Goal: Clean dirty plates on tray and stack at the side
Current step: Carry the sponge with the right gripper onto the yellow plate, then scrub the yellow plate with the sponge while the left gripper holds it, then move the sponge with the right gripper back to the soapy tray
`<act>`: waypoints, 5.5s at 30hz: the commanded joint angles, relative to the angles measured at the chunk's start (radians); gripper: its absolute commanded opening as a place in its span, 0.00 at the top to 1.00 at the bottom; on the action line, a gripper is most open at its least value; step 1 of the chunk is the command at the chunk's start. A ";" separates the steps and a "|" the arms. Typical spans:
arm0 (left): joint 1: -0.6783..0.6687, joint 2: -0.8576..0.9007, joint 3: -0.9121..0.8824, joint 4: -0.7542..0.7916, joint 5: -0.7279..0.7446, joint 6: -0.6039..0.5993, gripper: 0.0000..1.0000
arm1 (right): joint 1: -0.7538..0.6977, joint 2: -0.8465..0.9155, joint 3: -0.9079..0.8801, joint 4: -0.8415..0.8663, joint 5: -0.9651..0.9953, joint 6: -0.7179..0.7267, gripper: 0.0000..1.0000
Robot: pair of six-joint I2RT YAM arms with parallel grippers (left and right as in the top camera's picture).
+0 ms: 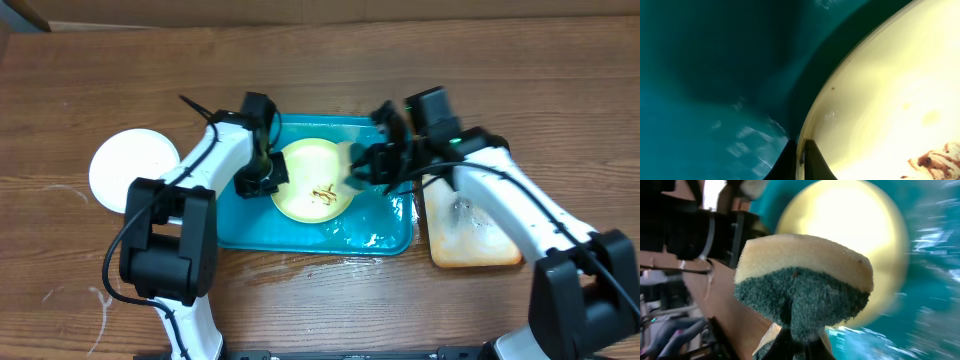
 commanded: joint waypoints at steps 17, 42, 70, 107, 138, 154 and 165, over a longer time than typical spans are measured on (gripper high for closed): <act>-0.111 0.042 -0.033 -0.025 -0.182 -0.163 0.96 | 0.136 0.170 0.003 0.160 0.261 0.594 0.96; -0.114 0.042 -0.032 -0.052 -0.225 -0.129 0.96 | 0.135 0.307 0.004 0.016 0.330 0.553 0.96; -0.113 0.042 -0.032 -0.066 -0.226 -0.124 0.96 | 0.135 0.288 0.562 -0.598 0.877 0.309 0.96; -0.113 0.042 -0.032 -0.063 -0.159 -0.124 0.96 | 0.265 0.394 0.086 0.289 0.248 0.696 0.96; -0.113 0.042 -0.032 -0.066 -0.175 -0.124 0.96 | 0.137 0.419 0.269 -0.360 0.724 0.405 0.96; -0.113 0.042 -0.032 -0.066 -0.174 -0.126 0.96 | 0.138 0.282 0.441 -0.574 1.038 0.364 0.96; -0.113 0.041 -0.028 -0.027 -0.162 -0.103 0.96 | 0.074 0.197 0.547 -0.732 1.083 0.329 0.96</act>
